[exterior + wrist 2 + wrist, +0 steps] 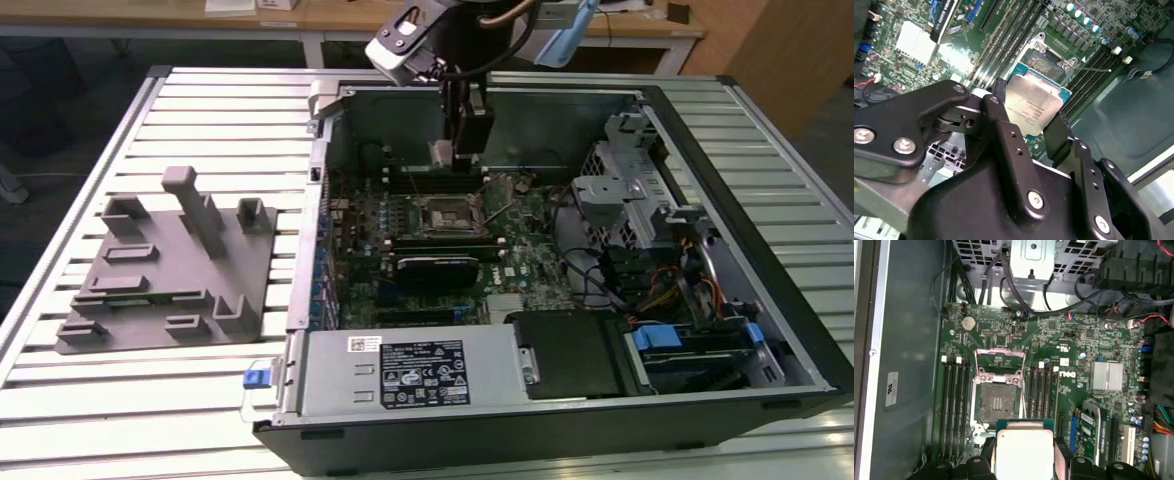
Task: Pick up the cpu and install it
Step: 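Place the cpu into insertion slot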
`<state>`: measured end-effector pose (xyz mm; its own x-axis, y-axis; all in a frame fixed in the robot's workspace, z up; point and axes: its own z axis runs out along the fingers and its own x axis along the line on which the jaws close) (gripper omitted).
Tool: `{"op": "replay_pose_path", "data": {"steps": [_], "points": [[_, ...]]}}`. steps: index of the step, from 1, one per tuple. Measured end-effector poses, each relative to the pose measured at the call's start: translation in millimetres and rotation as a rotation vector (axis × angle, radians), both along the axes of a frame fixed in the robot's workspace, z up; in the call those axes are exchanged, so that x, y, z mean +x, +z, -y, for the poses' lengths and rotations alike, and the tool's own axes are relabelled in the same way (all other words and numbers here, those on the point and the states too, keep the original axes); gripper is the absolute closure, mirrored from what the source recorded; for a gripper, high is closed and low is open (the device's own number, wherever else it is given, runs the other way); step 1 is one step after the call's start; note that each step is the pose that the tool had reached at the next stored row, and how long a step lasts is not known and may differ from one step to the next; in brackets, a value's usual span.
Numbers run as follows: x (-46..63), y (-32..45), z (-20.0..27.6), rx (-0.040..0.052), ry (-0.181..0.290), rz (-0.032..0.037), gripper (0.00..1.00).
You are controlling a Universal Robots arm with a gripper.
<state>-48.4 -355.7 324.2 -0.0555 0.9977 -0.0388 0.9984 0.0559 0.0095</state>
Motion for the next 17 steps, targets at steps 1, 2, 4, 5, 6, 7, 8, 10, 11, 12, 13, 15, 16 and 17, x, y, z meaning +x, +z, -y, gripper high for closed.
{"op": "replay_pose_path", "data": {"steps": [1,2,4,5,6,7,8,10,11,12,13,15,16,17], "points": [[0.4,-0.9,-1.2,0.0000,0.000,0.0000,0.46],[0.7,-1.8,-2.3,0.0001,0.000,0.0000,0.46],[1.5,-3.2,-3.6,0.0001,0.000,0.0001,0.46],[1.6,-3.8,-3.8,0.0002,0.000,0.0001,0.46],[1.8,-4.2,-3.9,0.0001,0.000,0.0001,0.46],[1.9,-4.7,-3.9,0.0001,0.000,0.0001,0.46],[2.0,-5.1,-3.9,0.0000,0.000,0.0000,0.46],[2.1,-6.3,-3.9,0.0001,0.000,0.0001,0.46],[2.2,-6.7,-4.0,0.0000,0.000,0.0000,0.46],[2.3,-7.2,-4.0,0.0000,0.000,0.0000,0.46],[2.4,-7.5,-4.0,0.0000,0.000,0.0000,0.46],[2.4,-8.2,-4.0,0.0001,0.000,0.0000,0.46],[2.4,-8.5,-4.0,0.0001,0.000,0.0000,0.46],[2.4,-8.9,-4.0,0.0002,0.000,0.0000,0.46]]}}
